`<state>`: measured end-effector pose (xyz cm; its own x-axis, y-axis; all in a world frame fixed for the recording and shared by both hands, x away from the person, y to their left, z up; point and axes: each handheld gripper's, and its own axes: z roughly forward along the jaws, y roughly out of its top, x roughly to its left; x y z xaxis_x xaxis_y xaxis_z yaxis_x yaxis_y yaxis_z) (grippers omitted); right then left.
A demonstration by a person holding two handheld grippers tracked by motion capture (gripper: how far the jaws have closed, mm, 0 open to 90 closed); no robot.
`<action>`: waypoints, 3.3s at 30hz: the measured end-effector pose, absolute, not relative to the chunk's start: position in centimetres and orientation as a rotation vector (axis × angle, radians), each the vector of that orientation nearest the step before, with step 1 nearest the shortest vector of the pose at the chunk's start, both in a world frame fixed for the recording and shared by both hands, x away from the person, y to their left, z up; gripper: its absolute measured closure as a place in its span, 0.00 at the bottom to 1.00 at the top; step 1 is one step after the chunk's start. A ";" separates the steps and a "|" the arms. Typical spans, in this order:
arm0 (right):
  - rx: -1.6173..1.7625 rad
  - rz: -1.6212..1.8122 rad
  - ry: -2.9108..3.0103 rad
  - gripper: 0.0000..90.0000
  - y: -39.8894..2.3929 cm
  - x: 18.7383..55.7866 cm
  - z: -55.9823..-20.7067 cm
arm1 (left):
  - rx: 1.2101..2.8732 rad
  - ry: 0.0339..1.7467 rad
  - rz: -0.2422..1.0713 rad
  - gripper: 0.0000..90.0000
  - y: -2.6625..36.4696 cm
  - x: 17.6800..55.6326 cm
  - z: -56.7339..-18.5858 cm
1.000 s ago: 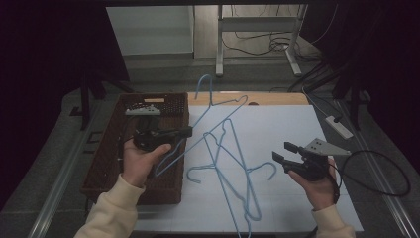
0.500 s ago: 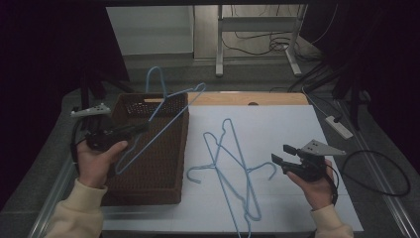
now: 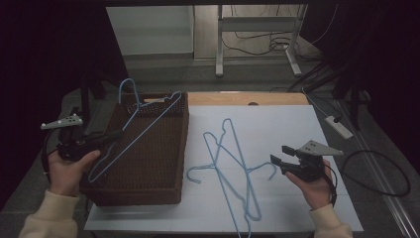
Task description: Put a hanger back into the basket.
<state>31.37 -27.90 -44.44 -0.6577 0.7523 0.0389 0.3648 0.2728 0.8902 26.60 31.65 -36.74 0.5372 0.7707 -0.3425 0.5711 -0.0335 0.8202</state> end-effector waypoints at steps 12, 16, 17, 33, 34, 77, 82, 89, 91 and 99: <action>1.016 1.343 2.159 0.46 -28.0 31.4 -44.7 | 1.840 1.143 0.168 0.97 31.2 29.4 -40.6; 1.021 1.341 2.159 0.46 -28.2 31.4 -44.8 | 1.867 1.172 0.156 0.97 30.9 30.5 -41.7; 1.022 1.342 2.159 0.46 -28.2 31.4 -44.9 | 1.872 1.173 0.155 0.97 30.9 30.6 -41.9; 1.036 1.325 2.183 0.46 -28.5 31.5 -45.3 | 2.111 1.255 0.343 0.97 30.1 31.8 -44.0; 1.039 1.320 2.187 0.46 -28.4 31.5 -45.4 | 2.126 1.265 0.362 0.97 30.0 31.8 -44.1; 1.046 1.275 2.257 0.41 -28.4 31.8 -46.1 | 2.000 1.036 0.497 0.39 24.8 26.2 -41.2; 1.037 1.259 2.283 0.40 -28.3 31.9 -46.3 | 1.978 0.983 0.468 0.38 23.5 25.4 -41.7; 1.026 1.236 2.311 0.38 -28.1 31.8 -46.6 | 1.942 0.956 0.415 0.37 22.5 24.6 -42.6; 1.019 1.232 2.320 0.38 -28.0 31.8 -46.6 | 1.941 0.947 0.413 0.36 22.3 24.3 -42.7; 0.996 1.208 2.349 0.36 -27.7 31.8 -46.8 | 1.932 0.921 0.403 0.36 21.7 23.7 -43.5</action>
<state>31.76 -27.65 -46.79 -0.7071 0.7063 0.0339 0.4385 0.4004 0.8046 23.66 21.74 -43.52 0.6655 0.7410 -0.0894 0.4373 -0.2900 0.8513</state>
